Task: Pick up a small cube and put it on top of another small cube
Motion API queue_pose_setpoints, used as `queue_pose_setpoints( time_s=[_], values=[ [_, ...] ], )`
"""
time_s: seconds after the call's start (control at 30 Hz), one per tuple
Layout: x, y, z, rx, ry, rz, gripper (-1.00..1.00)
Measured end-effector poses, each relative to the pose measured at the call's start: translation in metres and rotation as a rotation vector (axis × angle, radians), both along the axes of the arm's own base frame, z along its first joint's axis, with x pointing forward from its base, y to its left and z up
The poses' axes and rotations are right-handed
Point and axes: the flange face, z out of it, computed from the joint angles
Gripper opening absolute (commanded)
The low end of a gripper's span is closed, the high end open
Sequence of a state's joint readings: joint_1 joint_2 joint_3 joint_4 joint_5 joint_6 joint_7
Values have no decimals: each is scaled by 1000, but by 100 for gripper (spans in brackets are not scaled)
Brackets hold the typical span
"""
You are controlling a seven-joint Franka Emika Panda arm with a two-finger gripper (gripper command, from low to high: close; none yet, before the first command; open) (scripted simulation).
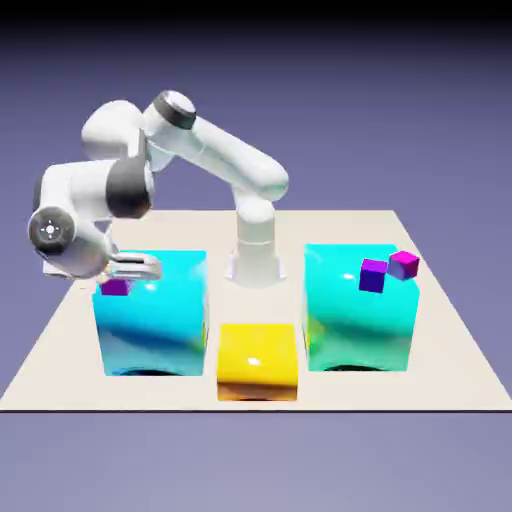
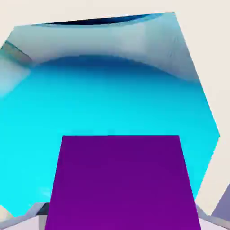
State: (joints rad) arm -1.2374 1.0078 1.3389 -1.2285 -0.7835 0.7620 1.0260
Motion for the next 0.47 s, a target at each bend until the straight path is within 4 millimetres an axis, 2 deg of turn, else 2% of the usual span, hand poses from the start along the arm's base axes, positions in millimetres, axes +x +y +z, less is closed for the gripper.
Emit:
queue_pose_setpoints(
  time_s=[0.03,0.1,0.37,0.4,0.47],
  values=[
    [-11,-12,15,-6,1,-52,-100],
    [-12,-13,17,-6,1,-57,-100],
    [-45,-3,-35,-6,1,-57,-100],
    [-47,-2,-37,-6,1,-57,100],
    [-47,-3,-37,-7,1,-56,100]
  ],
)
